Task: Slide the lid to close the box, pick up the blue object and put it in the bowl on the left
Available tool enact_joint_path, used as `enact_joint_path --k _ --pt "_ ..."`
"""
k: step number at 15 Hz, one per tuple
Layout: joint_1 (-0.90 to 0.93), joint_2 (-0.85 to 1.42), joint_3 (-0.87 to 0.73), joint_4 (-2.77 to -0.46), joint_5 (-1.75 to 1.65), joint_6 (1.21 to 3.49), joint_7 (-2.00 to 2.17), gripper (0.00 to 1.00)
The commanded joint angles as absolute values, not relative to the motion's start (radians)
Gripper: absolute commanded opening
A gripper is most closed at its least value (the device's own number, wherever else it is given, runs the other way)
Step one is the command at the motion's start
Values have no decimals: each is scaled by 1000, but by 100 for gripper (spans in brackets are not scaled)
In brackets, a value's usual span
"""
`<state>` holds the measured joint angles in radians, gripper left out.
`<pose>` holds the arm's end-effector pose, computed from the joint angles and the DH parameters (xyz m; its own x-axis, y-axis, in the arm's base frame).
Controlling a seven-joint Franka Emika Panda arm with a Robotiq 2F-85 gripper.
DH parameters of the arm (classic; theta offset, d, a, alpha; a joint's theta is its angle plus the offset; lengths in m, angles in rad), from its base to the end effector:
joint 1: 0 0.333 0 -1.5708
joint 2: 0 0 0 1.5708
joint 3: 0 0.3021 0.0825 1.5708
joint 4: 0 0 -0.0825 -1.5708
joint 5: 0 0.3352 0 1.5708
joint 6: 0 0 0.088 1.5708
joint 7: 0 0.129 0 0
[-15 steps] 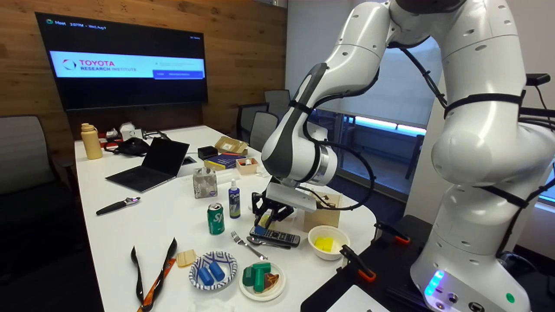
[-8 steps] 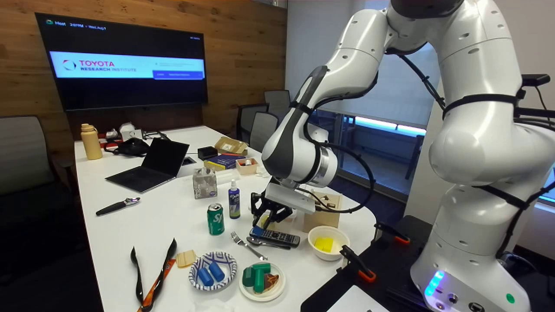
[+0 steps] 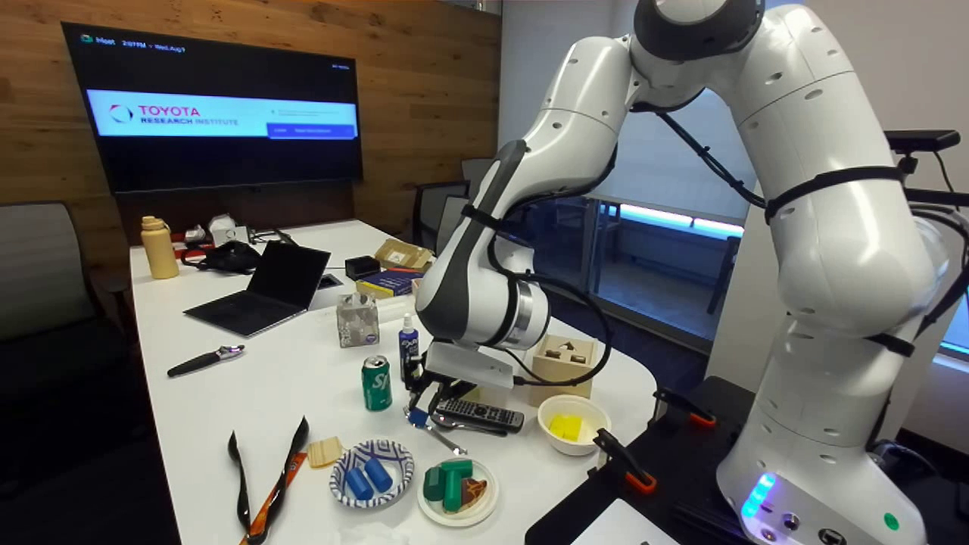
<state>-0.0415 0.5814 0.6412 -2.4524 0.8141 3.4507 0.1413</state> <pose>0.4201 0.2015 0.1529 0.8415 -0.5253 0.1260 -0.4460 -0.8072 -0.3866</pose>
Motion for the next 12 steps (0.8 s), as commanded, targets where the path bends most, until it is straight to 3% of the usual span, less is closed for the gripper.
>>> enact_joint_path --k 1,9,10,11,12 --pt "65 695 560 -2308 783 3477 133 8" --pt "336 916 298 -2055 598 3434 311 8" --pt "356 931 281 -2035 586 3434 327 28" --pt "369 935 271 -2025 579 3435 340 58" --pt "377 941 265 -2015 574 3437 351 57"
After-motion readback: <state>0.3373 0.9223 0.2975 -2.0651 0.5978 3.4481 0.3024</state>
